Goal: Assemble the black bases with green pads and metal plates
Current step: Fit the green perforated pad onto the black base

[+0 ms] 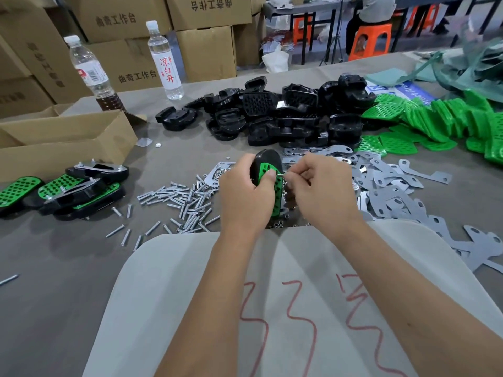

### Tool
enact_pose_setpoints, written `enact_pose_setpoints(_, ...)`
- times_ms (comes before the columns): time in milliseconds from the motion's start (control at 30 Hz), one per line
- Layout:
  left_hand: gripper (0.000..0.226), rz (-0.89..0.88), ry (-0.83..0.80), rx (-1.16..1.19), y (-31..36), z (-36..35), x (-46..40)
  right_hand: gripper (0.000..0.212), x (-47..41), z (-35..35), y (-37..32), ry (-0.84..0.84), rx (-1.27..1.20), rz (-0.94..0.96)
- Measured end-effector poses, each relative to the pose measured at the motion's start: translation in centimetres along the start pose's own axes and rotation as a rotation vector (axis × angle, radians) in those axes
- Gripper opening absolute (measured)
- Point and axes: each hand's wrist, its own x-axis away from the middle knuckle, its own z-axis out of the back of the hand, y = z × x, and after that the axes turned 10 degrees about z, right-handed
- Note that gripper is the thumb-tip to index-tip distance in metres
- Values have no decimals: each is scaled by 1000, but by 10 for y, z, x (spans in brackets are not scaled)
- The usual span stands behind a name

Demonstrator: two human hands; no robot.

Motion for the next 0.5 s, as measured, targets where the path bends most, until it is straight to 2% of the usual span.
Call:
enact_pose_setpoints(133, 15, -78, -54, -84, 1, 0, -3, 11, -2, 3, 6, -53, 89, 100)
enact_pose_setpoints(333, 13, -92, -14, -4, 5, -1, 1, 17, -2, 2, 7, 21, -159, -74)
enact_pose_setpoints(433, 18, -5, -50, 193, 8, 2, 1, 15, -4, 5, 5, 46, -457, -122)
enact_pose_setpoints(500, 24, 54, -99, 368, 11, 4, 0, 19, -6, 10, 7, 39, -700, -261)
